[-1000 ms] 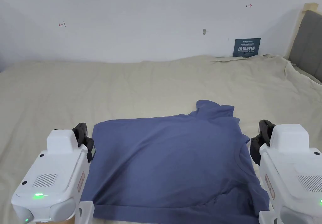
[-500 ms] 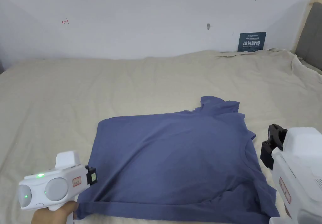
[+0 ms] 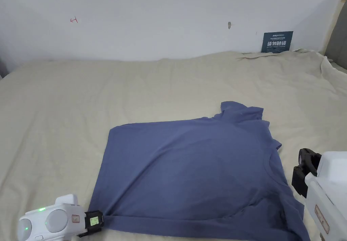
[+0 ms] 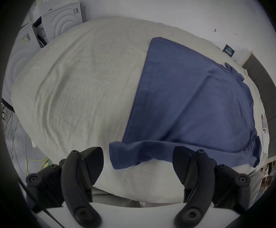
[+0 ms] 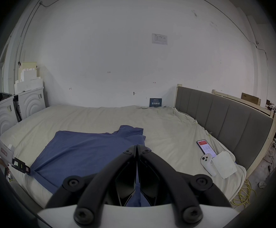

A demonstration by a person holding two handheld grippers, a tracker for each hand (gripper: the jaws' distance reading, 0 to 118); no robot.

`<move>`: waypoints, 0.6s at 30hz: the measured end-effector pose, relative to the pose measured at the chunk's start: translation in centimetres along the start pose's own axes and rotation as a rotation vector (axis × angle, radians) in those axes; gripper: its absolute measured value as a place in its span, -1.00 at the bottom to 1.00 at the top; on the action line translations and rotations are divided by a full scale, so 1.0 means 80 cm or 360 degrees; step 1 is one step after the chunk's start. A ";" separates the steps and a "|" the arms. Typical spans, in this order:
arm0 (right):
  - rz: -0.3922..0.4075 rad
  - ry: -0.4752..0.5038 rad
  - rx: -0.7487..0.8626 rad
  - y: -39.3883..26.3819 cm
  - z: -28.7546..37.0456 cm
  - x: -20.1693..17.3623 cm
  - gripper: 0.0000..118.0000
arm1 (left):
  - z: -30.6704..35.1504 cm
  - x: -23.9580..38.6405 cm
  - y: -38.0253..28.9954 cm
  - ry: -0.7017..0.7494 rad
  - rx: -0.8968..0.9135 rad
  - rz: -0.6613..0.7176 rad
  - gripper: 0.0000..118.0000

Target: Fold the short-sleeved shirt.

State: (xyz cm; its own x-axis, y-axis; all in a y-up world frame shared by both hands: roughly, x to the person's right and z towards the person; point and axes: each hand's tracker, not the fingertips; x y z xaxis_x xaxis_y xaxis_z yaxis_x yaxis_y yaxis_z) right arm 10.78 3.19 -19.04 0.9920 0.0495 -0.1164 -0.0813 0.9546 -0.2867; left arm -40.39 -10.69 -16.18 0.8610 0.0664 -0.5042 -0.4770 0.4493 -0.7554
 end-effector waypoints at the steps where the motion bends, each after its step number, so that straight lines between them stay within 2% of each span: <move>1: -0.0006 0.0001 -0.0010 -0.001 -0.001 0.002 -0.99 | -0.003 0.000 -0.002 0.0024 -0.0003 -0.0020 0.20; 4: -0.0015 0.0000 -0.0025 -0.004 -0.001 0.003 -0.99 | -0.016 0.001 -0.003 0.0044 -0.0046 -0.0057 -0.52; 5: -0.0014 -0.0003 -0.0031 -0.005 -0.001 0.005 -0.99 | -0.020 0.000 -0.005 0.0039 -0.0061 -0.0057 -0.69; 6: -0.0014 -0.0004 -0.0036 -0.006 0.000 0.006 -0.99 | -0.023 -0.002 -0.007 0.0003 -0.0071 -0.0045 -0.77; 8: -0.0019 -0.0006 -0.0048 -0.009 0.001 0.009 -0.99 | -0.022 -0.005 -0.009 -0.0012 -0.0060 -0.0019 -0.90; 11: -0.0058 -0.0013 -0.0112 -0.017 -0.002 0.018 -0.98 | -0.013 -0.005 -0.010 -0.0014 -0.0018 -0.0040 -0.93; 18: -0.0202 0.0019 -0.0482 -0.061 -0.031 0.047 -0.93 | 0.017 -0.004 -0.005 -0.0053 0.0089 -0.0110 -0.94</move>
State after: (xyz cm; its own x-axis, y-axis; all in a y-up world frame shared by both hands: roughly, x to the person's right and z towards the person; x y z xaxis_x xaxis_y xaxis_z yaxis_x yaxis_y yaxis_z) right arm 14.64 -2.00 -20.40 0.9950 -0.0693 -0.0724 0.0158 0.8219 -0.5694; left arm -40.20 -9.70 -15.16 0.8973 0.0630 -0.4368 -0.4067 0.5025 -0.7629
